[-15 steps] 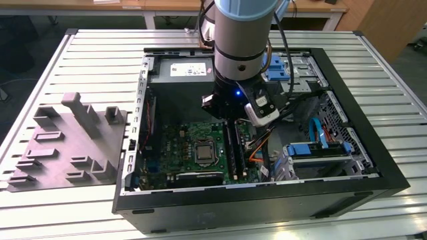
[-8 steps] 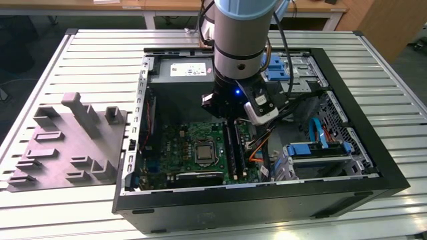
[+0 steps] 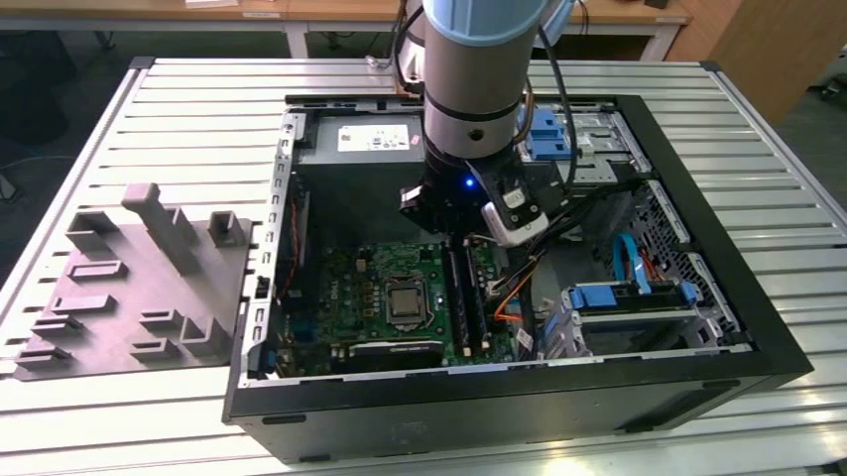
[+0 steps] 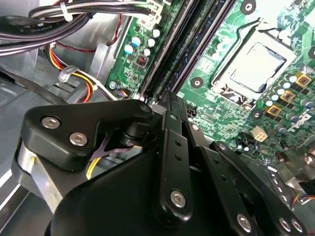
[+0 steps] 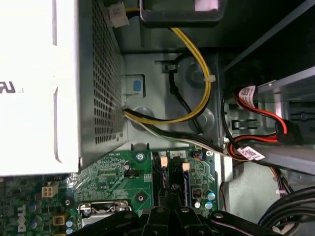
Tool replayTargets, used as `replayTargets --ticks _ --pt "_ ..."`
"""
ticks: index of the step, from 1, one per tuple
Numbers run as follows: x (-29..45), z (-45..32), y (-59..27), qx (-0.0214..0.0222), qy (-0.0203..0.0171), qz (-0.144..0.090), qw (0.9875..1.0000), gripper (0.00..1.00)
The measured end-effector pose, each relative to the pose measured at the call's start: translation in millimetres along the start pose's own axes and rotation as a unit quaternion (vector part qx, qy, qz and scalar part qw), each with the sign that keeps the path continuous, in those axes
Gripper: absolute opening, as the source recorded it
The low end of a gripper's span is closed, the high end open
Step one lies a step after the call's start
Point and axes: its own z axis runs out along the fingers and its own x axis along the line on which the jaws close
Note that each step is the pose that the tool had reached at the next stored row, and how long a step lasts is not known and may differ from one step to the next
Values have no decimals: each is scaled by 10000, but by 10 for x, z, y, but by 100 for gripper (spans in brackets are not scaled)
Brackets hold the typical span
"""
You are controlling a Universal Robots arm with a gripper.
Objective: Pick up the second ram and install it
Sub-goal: 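Press down the second ram until it locks into place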
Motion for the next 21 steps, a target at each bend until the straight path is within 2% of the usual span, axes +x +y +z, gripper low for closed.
replayTargets --ticks 4,5,6,21 --pt "4 35 28 0 0 0 10000 10" --pt "9 67 73 -1 0 1 10000 10" --pt "9 79 76 -2 0 0 10000 10" --pt "12 133 78 0 0 0 10000 10"
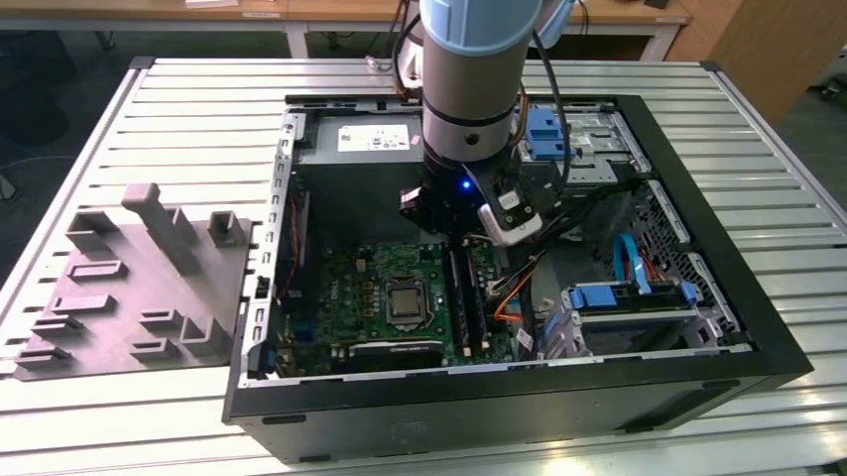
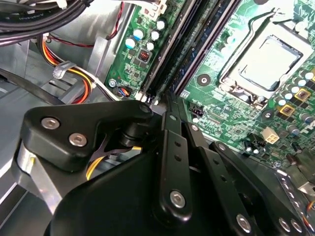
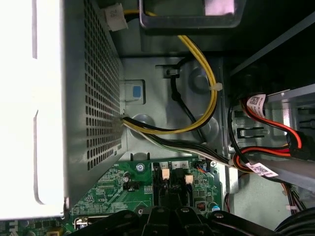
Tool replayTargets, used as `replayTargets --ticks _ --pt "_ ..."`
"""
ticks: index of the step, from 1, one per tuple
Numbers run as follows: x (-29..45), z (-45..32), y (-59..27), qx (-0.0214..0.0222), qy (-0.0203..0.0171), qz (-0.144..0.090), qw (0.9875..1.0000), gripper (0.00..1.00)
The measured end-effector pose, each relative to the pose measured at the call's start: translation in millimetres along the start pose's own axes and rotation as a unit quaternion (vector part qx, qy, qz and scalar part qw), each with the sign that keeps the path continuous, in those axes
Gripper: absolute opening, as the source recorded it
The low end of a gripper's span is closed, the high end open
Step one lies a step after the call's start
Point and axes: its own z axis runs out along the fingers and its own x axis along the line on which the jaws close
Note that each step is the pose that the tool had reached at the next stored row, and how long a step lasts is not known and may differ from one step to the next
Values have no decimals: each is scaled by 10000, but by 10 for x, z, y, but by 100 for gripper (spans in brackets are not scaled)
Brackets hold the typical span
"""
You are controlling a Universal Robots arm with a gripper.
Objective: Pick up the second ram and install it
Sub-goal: 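Press down the second ram until it locks into place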
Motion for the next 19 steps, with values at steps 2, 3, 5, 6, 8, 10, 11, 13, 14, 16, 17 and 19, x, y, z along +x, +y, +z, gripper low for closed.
replayTargets --ticks 2,3,5,6,8,10,11,13,14,16,17,19 --pt "0 8 -1 1 1 0 10000 10" --pt "1 9 -1 2 1 0 10000 10" --pt "1 12 -1 0 0 0 10000 10" --pt "1 12 -1 0 0 0 10000 10" --pt "1 27 -2 2 1 0 10000 10" --pt "2 29 -2 1 0 0 10000 10" --pt "2 30 -2 1 0 0 10000 10" --pt "2 31 -2 0 0 0 10000 10" --pt "1 31 -2 0 0 0 10000 10" --pt "1 21 -1 -3 -1 0 10000 10" --pt "0 12 1 -7 -3 0 10000 10" --pt "-1 -14 1 -1 0 0 10000 10"
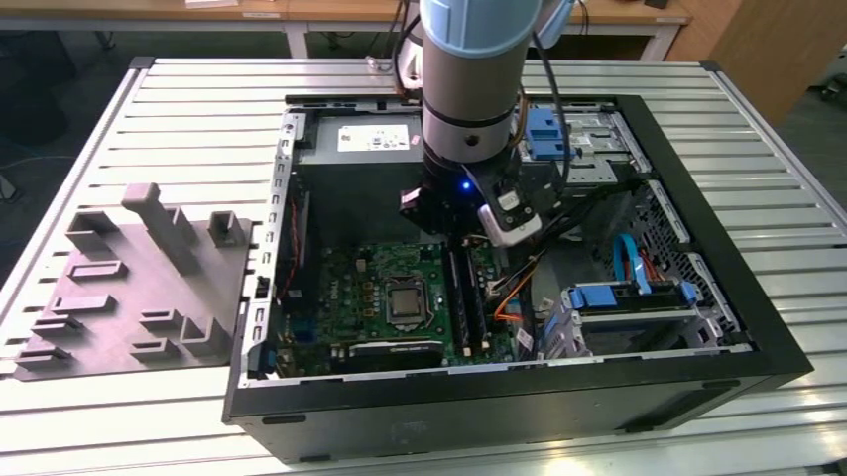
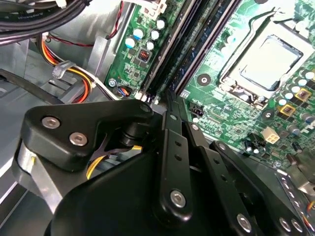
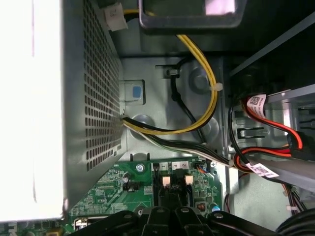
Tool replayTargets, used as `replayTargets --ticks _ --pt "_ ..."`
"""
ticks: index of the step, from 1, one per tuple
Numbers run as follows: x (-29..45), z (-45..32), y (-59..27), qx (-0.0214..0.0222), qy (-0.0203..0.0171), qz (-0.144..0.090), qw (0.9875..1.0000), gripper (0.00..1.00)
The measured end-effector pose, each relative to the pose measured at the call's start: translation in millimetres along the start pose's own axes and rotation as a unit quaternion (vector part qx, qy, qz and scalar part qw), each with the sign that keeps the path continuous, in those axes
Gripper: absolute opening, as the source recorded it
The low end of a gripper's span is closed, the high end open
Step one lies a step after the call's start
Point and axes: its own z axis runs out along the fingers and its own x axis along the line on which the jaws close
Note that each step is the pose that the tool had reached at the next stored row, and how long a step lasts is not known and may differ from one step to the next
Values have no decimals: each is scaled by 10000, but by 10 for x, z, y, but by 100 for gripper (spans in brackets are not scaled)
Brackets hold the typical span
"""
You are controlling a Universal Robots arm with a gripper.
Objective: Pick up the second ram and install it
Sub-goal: 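Press down the second ram until it locks into place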
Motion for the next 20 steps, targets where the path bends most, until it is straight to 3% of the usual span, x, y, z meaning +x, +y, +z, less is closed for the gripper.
replayTargets --ticks 16,20 --pt "-13 -278 17 1 0 0 10000 10" --pt "-15 -295 18 2 0 -1 10000 10"
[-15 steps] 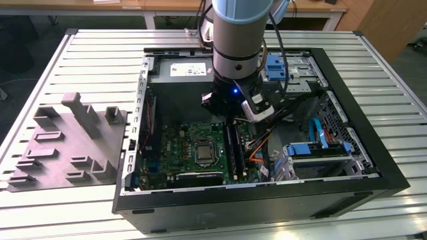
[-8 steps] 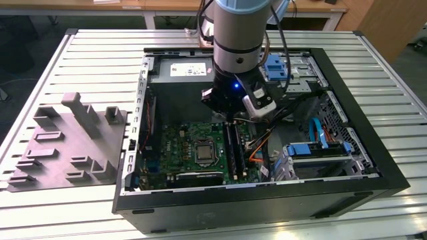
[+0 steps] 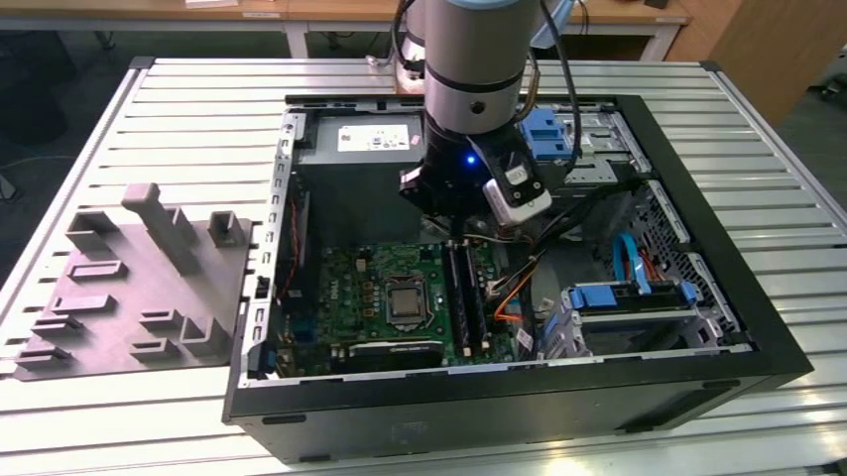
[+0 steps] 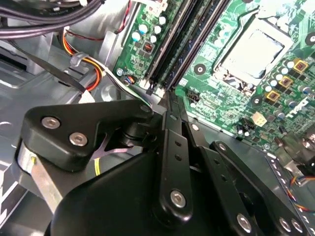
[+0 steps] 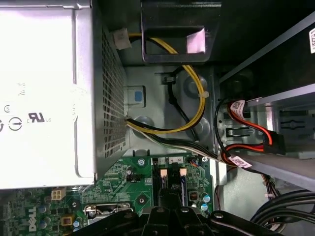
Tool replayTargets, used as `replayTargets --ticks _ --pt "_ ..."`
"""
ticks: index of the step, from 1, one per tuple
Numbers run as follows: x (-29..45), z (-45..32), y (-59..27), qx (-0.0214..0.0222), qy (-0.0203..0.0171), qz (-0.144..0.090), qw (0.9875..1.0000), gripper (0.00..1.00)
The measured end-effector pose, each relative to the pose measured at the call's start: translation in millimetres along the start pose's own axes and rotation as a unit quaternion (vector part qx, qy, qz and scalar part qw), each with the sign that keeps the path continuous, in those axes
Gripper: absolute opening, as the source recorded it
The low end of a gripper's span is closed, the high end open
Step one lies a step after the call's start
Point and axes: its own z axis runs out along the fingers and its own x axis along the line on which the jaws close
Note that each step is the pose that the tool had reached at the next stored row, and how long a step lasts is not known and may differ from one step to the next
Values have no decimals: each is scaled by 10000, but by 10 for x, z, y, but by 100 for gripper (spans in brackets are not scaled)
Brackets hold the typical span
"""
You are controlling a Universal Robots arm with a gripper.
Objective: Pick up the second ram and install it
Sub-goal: 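Press down the second ram until it locks into place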
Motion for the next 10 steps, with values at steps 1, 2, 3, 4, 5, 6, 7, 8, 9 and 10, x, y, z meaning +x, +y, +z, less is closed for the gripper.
replayTargets --ticks 1,2,3,4,5,6,7,8,9,10 --pt "0 -1 0 1 0 0 10000 10" --pt "0 0 0 1 0 0 10000 10" --pt "0 -1 -7 2 0 0 10000 10" --pt "0 -2 -17 3 0 0 10000 10" --pt "0 -2 -31 2 0 0 10000 10" --pt "0 -3 -48 2 0 0 10000 10" --pt "0 -5 -67 2 0 0 10000 10" --pt "0 -6 -87 2 0 0 10000 10" --pt "0 -8 -113 3 0 0 10000 10" --pt "0 -9 -139 2 0 0 10000 10"
